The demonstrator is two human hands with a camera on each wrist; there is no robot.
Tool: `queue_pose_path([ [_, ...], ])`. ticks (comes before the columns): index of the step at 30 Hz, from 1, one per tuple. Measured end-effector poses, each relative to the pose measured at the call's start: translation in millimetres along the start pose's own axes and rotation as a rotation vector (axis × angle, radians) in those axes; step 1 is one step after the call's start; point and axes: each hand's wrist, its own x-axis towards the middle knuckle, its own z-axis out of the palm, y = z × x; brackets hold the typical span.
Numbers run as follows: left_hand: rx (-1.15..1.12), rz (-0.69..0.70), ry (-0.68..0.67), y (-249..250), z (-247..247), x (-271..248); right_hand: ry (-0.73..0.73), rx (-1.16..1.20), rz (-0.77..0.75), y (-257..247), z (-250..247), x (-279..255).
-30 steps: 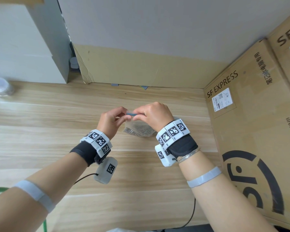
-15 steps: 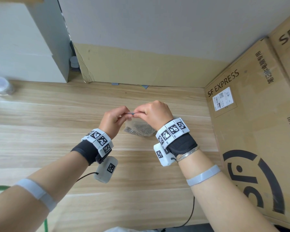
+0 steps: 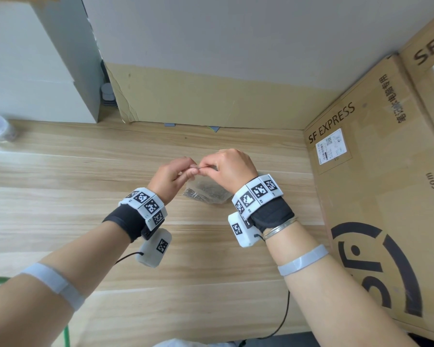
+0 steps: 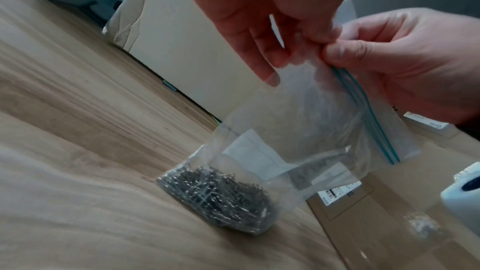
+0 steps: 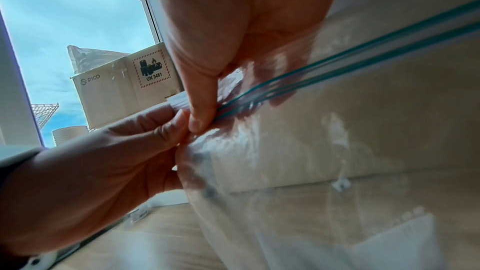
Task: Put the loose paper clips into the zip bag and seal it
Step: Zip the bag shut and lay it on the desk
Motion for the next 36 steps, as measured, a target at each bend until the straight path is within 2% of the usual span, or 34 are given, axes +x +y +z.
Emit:
queue_pose_path([
  [4, 0.106, 0.133, 0.074, 3.6, 3.1, 3.7, 0.039, 0.058, 0.015, 2.6, 1.6, 0.1],
  [7, 0.135, 0.112, 0.142, 6.6, 2.3, 6.4, 0.093, 0.040, 0.035, 9.7, -1.2, -2.0],
  [18, 0.152, 0.028, 0.206, 6.6, -3.5, 8.8, 0.176, 0.032, 0.132, 48.4, -10.2, -22.4],
  [32, 0.106, -0.025, 0.231, 5.8, -6.8, 9.1, 0.216, 0.074, 0.322, 85.1, -13.7, -38.8],
  [36, 0.104, -0.033, 0.211, 11.5, -7.6, 9.3, 0.216, 0.058, 0.300, 87.6, -10.8, -39.4],
])
